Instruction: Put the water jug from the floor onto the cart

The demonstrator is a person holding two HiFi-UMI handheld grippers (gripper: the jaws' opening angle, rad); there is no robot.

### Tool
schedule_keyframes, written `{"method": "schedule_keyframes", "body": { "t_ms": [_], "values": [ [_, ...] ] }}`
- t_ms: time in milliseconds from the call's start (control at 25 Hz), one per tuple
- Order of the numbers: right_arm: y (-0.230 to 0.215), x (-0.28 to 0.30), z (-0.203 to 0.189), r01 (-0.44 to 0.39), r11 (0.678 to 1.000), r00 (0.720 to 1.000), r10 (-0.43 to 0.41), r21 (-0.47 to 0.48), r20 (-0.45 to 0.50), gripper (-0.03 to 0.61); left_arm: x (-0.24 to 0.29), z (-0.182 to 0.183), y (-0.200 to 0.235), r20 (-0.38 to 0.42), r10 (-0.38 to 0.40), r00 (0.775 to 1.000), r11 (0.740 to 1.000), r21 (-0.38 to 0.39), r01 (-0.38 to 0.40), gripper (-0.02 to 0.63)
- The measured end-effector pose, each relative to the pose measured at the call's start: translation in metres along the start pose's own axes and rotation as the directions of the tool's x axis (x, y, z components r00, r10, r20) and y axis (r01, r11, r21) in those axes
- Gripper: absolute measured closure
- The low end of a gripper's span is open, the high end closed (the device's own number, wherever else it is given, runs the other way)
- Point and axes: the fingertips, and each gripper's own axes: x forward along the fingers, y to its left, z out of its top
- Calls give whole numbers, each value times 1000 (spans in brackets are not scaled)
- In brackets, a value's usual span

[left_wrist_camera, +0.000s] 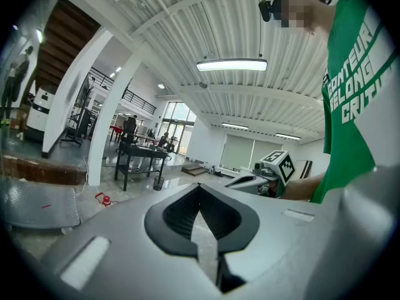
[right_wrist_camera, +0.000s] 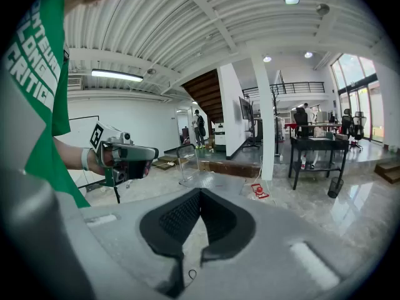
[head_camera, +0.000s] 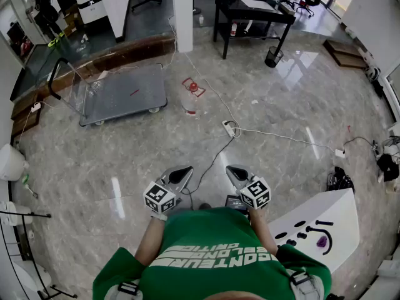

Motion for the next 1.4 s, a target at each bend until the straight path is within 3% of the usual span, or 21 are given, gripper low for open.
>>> {"method": "schedule_keyframes", "body": {
  "t_ms": [720, 1400],
  "values": [
    [26, -15, -16, 3, 1000, 1000, -3, 13, -1, 588, -14, -15, -24, -16, -21, 1000, 1000, -1, 21, 604],
    [40, 3, -10, -27, 999, 1000, 27, 26, -6, 588, -34, -15, -14, -25, 7, 1000, 1000, -20, -8, 604]
  ]
}}
